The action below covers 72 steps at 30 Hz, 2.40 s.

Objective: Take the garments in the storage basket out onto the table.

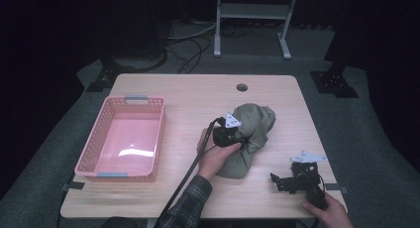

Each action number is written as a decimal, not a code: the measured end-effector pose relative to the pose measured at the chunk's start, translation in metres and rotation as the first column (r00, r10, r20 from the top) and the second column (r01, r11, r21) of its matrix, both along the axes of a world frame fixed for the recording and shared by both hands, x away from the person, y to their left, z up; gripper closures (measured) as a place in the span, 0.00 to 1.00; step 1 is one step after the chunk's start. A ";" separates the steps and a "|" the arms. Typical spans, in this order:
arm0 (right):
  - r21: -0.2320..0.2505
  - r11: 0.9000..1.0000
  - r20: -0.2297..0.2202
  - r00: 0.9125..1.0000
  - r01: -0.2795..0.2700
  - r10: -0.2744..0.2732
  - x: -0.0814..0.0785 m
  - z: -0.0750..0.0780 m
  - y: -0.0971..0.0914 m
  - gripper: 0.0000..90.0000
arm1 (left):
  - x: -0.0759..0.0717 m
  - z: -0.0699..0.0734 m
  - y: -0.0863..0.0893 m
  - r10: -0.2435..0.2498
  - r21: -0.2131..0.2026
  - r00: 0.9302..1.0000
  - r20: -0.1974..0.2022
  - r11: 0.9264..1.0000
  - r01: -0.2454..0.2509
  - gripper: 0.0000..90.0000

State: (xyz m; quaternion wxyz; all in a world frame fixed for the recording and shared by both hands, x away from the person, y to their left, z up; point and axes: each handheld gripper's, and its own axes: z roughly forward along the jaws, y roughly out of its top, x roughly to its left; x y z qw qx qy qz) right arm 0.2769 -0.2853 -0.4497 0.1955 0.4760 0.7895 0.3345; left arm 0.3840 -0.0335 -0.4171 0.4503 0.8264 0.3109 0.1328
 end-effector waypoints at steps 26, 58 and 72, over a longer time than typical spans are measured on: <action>0.000 1.000 0.000 1.000 0.000 0.000 0.000 0.000 0.000 0.00 | 0.006 -0.012 -0.017 -0.004 0.094 0.999 -0.046 0.996 0.008 0.57; 0.000 1.000 0.000 1.000 0.000 0.000 0.000 0.000 0.000 0.00 | 0.011 -0.017 -0.025 0.042 0.172 0.997 -0.059 0.985 -0.032 0.21; 0.000 1.000 0.000 1.000 0.000 0.000 0.000 0.000 0.000 0.00 | 0.010 -0.016 -0.027 0.068 0.198 0.997 -0.047 0.979 -0.058 0.11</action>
